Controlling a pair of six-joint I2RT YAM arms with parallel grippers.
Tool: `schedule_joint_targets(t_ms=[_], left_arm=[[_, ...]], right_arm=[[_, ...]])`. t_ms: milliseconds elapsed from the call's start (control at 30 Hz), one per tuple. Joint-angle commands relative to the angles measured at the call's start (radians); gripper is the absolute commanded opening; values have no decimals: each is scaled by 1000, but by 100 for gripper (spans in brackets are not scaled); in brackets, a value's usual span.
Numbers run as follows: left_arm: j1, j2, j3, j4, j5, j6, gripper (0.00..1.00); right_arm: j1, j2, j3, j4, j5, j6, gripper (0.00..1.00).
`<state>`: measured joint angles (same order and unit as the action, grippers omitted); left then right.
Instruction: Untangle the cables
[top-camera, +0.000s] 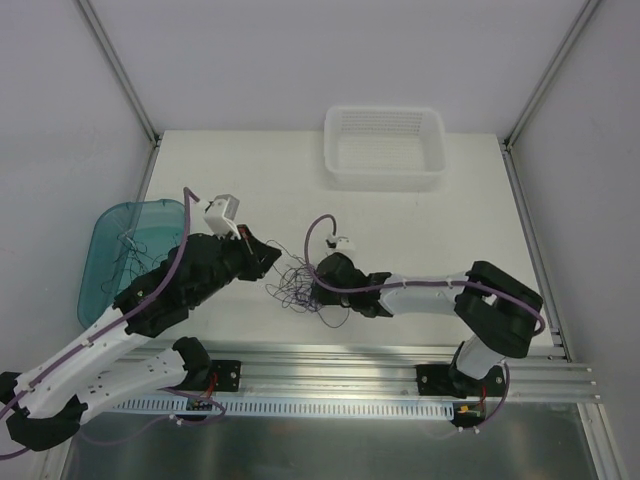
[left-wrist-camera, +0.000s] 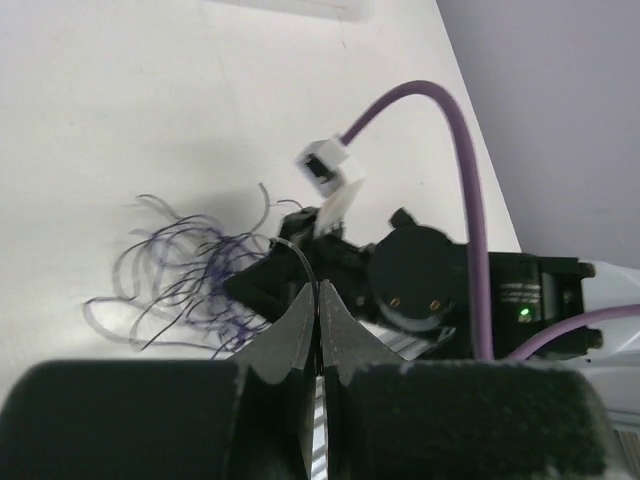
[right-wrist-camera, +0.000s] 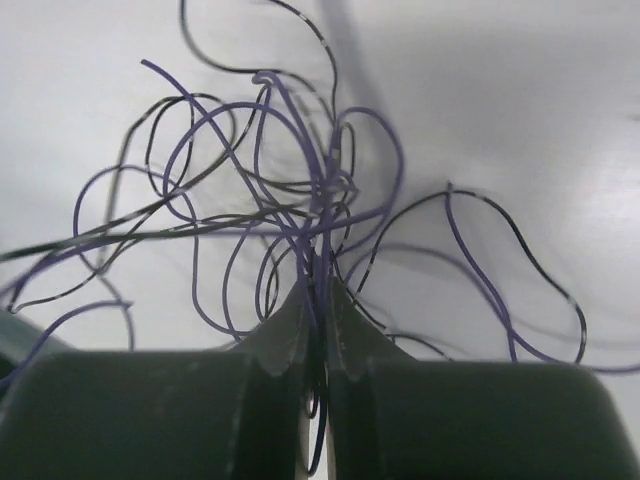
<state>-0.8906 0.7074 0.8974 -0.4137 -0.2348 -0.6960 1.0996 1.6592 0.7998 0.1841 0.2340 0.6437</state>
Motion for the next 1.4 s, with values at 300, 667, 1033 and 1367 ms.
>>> schedule_joint_targets(t_ms=[300, 667, 1033, 1367], left_arm=[[188, -43, 195, -307, -308, 144, 0], [295, -5, 198, -343, -282, 147, 0], [346, 0, 350, -465, -423, 220, 0], [352, 56, 65, -349, -147, 121, 0]], right_arm=[[-470, -610, -218, -552, 277, -111, 1], [-840, -903, -130, -733, 133, -355, 1], [-1033, -822, -180, -750, -40, -342, 1], [-1070, -894, -120, -735, -225, -438, 1]])
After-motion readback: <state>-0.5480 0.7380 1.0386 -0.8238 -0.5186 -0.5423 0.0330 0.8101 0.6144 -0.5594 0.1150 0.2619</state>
